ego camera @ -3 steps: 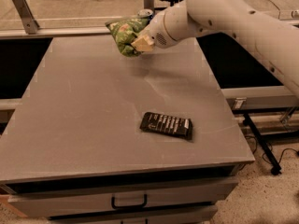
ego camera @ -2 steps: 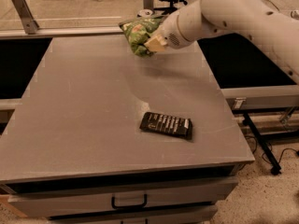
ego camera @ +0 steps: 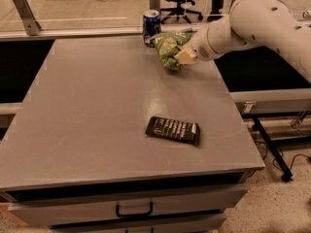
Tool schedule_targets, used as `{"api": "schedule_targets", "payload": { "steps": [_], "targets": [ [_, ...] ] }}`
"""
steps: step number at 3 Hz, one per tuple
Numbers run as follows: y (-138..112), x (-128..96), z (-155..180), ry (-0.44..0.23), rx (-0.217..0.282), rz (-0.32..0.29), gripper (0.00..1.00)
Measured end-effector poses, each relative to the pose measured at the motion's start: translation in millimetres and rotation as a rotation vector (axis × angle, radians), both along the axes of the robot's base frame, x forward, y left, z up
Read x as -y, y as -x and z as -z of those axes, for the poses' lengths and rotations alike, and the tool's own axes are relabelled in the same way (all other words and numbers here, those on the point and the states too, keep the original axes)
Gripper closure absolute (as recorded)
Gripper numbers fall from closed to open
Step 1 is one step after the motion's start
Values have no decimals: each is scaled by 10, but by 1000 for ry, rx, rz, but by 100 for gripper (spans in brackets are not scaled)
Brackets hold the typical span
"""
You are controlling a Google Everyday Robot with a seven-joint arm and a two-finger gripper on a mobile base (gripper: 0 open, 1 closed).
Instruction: Move green jalapeno chip bag near pepsi can
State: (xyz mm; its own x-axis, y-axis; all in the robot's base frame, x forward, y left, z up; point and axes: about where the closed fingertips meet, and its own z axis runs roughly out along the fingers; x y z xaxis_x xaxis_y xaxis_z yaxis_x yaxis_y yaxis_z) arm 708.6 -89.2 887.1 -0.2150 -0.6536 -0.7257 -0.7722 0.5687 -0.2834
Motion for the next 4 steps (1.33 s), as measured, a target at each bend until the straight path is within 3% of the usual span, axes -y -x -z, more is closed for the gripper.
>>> {"api": "schedule_targets", "payload": {
  "steps": [2, 3, 4],
  "targets": [
    [-499, 501, 336, -13, 3, 99, 100],
    [-533, 527, 342, -13, 6, 106, 82],
    [-630, 579, 338, -13, 16, 127, 58]
  ]
}}
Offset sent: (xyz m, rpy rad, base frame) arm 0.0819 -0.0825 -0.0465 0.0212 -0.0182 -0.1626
